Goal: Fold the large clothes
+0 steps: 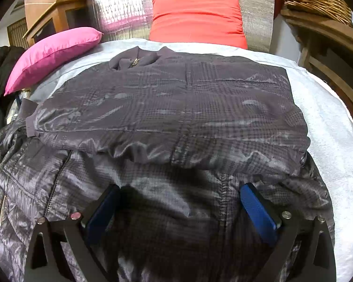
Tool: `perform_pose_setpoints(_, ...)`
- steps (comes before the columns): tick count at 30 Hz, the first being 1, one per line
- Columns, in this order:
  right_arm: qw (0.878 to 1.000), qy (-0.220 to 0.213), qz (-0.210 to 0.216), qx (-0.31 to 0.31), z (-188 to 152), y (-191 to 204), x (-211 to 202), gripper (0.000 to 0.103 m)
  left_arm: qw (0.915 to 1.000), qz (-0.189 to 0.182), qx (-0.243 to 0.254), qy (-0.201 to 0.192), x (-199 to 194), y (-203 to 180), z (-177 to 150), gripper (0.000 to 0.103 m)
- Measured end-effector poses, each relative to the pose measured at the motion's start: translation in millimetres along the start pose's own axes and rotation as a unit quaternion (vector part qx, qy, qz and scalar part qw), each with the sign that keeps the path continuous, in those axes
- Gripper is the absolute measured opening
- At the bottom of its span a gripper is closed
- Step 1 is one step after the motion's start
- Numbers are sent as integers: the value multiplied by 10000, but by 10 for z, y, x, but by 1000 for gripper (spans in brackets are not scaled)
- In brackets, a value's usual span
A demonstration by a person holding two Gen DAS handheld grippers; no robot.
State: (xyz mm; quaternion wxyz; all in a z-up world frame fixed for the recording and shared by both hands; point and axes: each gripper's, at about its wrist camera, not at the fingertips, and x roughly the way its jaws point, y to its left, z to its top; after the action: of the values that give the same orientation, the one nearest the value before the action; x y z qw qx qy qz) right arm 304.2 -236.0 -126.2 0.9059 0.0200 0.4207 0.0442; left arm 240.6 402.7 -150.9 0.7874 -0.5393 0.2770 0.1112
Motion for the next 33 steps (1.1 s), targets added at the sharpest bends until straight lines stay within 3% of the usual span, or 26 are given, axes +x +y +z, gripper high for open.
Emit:
perform_pose_setpoints(1,10000,-1,1,2,1,0,2,103,10000,16,-44,-50,15,20,48,100)
perform_pose_setpoints(3,10000,-7,4,9,2,-3,3,103,9995,259,-118,-117,11,94,144,82)
perform_pose_setpoints(4,10000,-8,4,12,2,-2,1,103,9990,402,-149,-123,30,113,164,58)
perform_pose_setpoints(5,10000,-11,5,15,3,-1,0,103,9976,651,-227,-68,53,163,201,26)
perform_pose_setpoints(6,10000,-12,9,19,4,-2,3,103,9966,767,-284,-25,70,194,230,16)
perform_pose_setpoints(7,10000,-13,10,23,5,-2,3,103,9969,700,-363,65,75,235,267,14)
perform_pose_setpoints(9,10000,-16,19,35,8,1,8,103,9964,846,-68,62,14,125,282,9)
perform_pose_setpoints(12,10000,-19,19,49,11,11,22,103,9850,1265,1131,-305,-166,-406,167,8)
perform_pose_setpoints(14,10000,-22,20,50,12,14,25,103,9689,1230,2046,-646,-351,-953,-15,7)
perform_pose_setpoints(18,10000,-26,34,60,16,15,26,103,9403,826,3103,-1131,-631,-1886,-340,7)
perform_pose_setpoints(20,10000,-33,49,76,18,17,28,103,9200,501,3664,-1297,-751,-2391,-633,7)
perform_pose_setpoints(21,9999,-40,66,89,20,14,29,103,9034,320,4046,-1383,-786,-2714,-858,7)
perform_pose_setpoints(23,9999,-52,94,113,24,14,34,103,8792,57,4554,-1402,-803,-3095,-1226,7)
perform_pose_setpoints(24,9998,-63,120,135,26,8,34,103,8633,-95,4853,-1380,-792,-3296,-1478,7)
perform_pose_setpoints(26,9996,-84,175,182,30,-3,31,103,8223,-401,5542,-1224,-711,-3655,-2125,7)
perform_pose_setpoints(27,9995,-97,214,214,33,-14,29,103,8087,-480,5752,-1137,-680,-3725,-2338,8)
perform_pose_setpoints(28,9993,-112,255,251,35,-22,25,103,7856,-593,6083,-967,-589,-3809,-2705,10)
perform_pose_setpoints(29,9991,-123,286,278,35,-29,23,103,7659,-692,6352,-715,-471,-3834,-3045,15)
perform_pose_setpoints(30,9988,-139,335,320,38,-41,20,103,7534,-729,6517,-479,-369,-3819,-3245,25)
perform_pose_setpoints(31,9986,-151,371,349,41,-50,19,103,7345,-733,6746,-45,-199,-3765,-3544,53)
perform_pose_setpoints(32,9983,-161,404,376,44,-60,19,103,7223,-665,6878,270,-41,-3700,-3745,78)
perform_pose_setpoints(33,9981,-170,437,402,47,-63,18,103,7080,-500,7018,608,136,-3585,-3961,81)
